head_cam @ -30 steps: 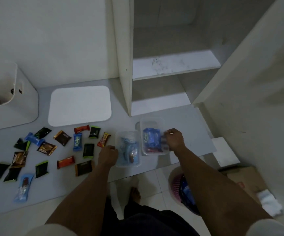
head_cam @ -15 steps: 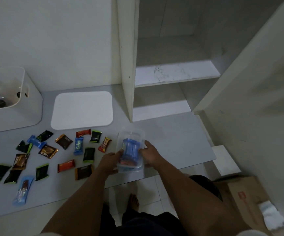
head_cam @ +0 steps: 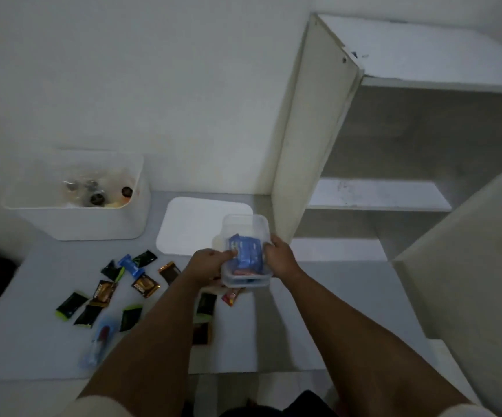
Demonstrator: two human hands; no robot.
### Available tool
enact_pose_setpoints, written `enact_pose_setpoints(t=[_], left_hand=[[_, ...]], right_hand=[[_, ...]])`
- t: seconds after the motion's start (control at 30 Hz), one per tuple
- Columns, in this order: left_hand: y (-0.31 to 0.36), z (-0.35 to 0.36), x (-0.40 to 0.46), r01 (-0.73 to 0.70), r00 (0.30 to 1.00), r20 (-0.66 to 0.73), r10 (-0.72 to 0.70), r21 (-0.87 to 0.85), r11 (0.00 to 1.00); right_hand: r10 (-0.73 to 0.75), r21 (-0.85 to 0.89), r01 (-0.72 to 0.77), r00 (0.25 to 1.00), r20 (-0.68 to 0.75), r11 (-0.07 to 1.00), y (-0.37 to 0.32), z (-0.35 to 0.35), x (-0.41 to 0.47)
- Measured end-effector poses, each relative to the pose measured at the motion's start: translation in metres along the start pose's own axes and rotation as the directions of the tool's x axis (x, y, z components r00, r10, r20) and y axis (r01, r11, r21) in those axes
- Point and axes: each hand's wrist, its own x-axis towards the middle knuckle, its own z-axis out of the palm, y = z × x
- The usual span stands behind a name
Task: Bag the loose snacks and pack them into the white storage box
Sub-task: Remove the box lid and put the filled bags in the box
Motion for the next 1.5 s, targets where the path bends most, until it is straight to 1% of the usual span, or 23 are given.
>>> enact_pose_setpoints(t=[0.07,0.1,0.2,0.33,0.37,0.47,0.53,0.63,0.7,0.8,0.9,0.93,1.03,1.07,1.17,1.23,1.3,1.37,1.43,1.5], left_hand=[[0.029,-0.04,0.0,-0.059,0.995,-0.076,0.059,0.006,0.998],[0.042,-0.062,0.002,-0.081,0.992,-0.097,0.079,-0.022,0.996],[0.08,-0.133,0.009,-0.089,0.99,-0.119,0.072,-0.14,0.986],[0.118,-0.225,0.025,-0.121,0.981,-0.174,0.091,-0.169,0.978],[0.123,-0.249,0.032,-0.115,0.981,-0.176,0.086,-0.165,0.98],[0.129,-0.32,0.059,-0.016,0.993,-0.12,0.002,-0.114,0.993],[0.125,-0.361,0.081,0.063,0.993,-0.097,-0.072,-0.093,0.994],[0.114,-0.399,0.106,0.183,0.981,-0.06,-0.187,-0.071,0.981],[0.108,-0.413,0.121,0.254,0.967,-0.02,-0.255,-0.052,0.966],[0.097,-0.425,0.148,0.319,0.948,0.038,-0.317,-0.032,0.947],[0.089,-0.433,0.175,0.377,0.922,0.099,-0.374,-0.02,0.926],[0.085,-0.434,0.185,0.389,0.916,0.118,-0.384,-0.017,0.921],[0.071,-0.441,0.213,0.384,0.91,0.179,-0.374,-0.02,0.923],[0.066,-0.441,0.22,0.39,0.904,0.187,-0.384,0.001,0.921],[0.057,-0.437,0.226,0.4,0.892,0.209,-0.401,0.047,0.915],[0.052,-0.429,0.226,0.385,0.891,0.24,-0.387,0.055,0.921],[0.045,-0.422,0.229,0.364,0.899,0.239,-0.366,0.055,0.93],[0.037,-0.417,0.232,0.341,0.909,0.242,-0.339,0.034,0.939],[0.031,-0.415,0.237,0.345,0.914,0.215,-0.344,0.034,0.938],[0.022,-0.414,0.244,0.338,0.924,0.18,-0.337,0.026,0.941]], right_hand=[[-0.081,-0.055,0.081,0.997,0.008,0.995,-0.045,0.023,0.016],[-0.109,-0.077,0.111,0.994,0.021,0.991,-0.068,0.035,0.025],[-0.163,-0.118,0.168,0.985,0.056,0.979,-0.135,0.079,0.052],[-0.225,-0.125,0.235,0.97,0.089,0.964,-0.221,0.145,0.078],[-0.223,-0.131,0.235,0.97,0.1,0.963,-0.237,0.164,0.084],[-0.176,-0.182,0.201,0.973,0.148,0.962,-0.275,0.219,0.097],[-0.106,-0.198,0.142,0.978,0.182,0.97,-0.29,0.252,0.104],[0.018,-0.255,0.036,0.979,0.205,0.966,-0.301,0.293,0.115],[0.105,-0.309,-0.041,0.975,0.194,0.95,-0.302,0.314,0.124],[0.234,-0.34,-0.16,0.954,0.188,0.927,-0.296,0.337,0.138],[0.314,-0.379,-0.234,0.935,0.163,0.895,-0.293,0.356,0.15],[0.324,-0.398,-0.244,0.934,0.147,0.884,-0.294,0.361,0.152],[0.301,-0.479,-0.201,0.943,0.14,0.854,-0.292,0.373,0.159],[0.305,-0.492,-0.199,0.941,0.145,0.848,-0.29,0.376,0.16],[0.368,-0.493,-0.236,0.91,0.189,0.838,-0.277,0.385,0.163],[0.357,-0.558,-0.181,0.907,0.224,0.81,-0.277,0.387,0.16],[0.321,-0.662,-0.08,0.913,0.251,0.745,-0.281,0.39,0.154],[0.242,-0.741,0.021,0.938,0.246,0.671,-0.279,0.394,0.156],[0.183,-0.817,0.105,0.951,0.249,0.567,-0.266,0.406,0.167],[0.134,-0.874,0.114,0.971,0.199,0.471,-0.25,0.417,0.176]])
